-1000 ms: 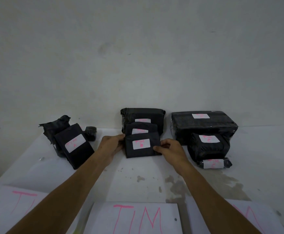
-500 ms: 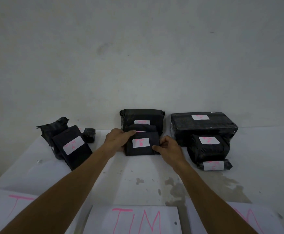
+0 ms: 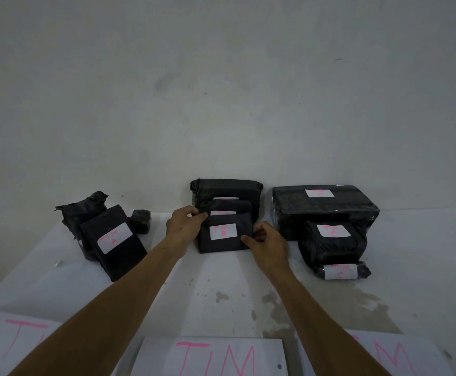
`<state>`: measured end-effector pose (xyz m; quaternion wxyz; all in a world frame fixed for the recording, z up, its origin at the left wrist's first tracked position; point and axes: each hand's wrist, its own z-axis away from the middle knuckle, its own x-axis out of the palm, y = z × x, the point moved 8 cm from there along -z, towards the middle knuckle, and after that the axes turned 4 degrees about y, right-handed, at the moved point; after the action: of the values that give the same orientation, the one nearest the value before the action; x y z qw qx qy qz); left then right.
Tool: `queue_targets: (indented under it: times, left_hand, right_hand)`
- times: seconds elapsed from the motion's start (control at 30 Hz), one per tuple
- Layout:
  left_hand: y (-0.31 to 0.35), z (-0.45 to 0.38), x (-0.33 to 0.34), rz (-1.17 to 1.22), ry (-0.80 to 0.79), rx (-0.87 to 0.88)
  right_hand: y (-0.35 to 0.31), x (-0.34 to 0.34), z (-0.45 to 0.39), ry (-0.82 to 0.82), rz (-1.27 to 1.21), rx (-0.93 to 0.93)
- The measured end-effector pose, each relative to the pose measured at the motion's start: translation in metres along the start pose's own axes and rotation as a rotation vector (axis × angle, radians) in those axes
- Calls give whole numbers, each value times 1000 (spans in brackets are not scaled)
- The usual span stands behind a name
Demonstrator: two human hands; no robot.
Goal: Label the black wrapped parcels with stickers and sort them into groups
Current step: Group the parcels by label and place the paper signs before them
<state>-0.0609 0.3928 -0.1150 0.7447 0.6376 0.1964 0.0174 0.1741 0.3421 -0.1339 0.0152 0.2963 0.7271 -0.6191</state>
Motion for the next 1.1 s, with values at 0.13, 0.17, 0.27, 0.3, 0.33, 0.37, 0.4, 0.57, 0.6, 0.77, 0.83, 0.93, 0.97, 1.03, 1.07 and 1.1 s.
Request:
queue_targets:
  times: [0.13,0.17,0.27,0.3,0.33,0.37,0.4,0.57,0.6,0.77,0.83,0.93,0.97,1.03,1.07,1.1]
  left_hand:
    - [1,2,-5,-42,42,11]
    - [2,3,-5,-67,40,19]
    - [8,10,-8,-193,29,59]
    - [10,12,-11,-229,27,75]
    - [13,14,-13,-265,29,96]
    - [17,17,-16,-311,28,128]
    - [23,22,-19,-367,27,173]
    - [43,42,-37,-586,21,371]
    - [46,45,-43,-613,20,410]
    - [70,71,-114,-659,384,667]
    - [68,76,-156,-582,592,632]
    - [49,71,-209,-403,739,454]
    - [40,67,-224,-340,743,391]
    - [18,51,-245,-220,685,277]
    - [7,42,-251,-166,617,231]
    - [-2,34,-254,-116,525,195]
  right_hand:
    - [1,1,-4,-47,66,38]
    - [2,1,-3,-52,50,55]
    - [6,1,-1,-57,-36,102]
    - [7,1,0,-56,-52,115]
    - [8,0,0,-53,-64,126]
    - [8,-1,1,-51,-64,133]
    - [7,-2,3,-50,-49,134]
    - [-10,-3,22,-18,73,46]
    - [-17,-5,26,-4,80,17]
    - [-64,7,43,-33,71,-147]
    - [-81,21,49,-103,68,-205]
    - [-100,51,61,-246,92,-220]
    - [-105,65,66,-300,87,-210]
    - [-112,90,75,-388,73,-185]
    - [-116,103,80,-426,70,-172]
    - [-119,115,84,-463,70,-157]
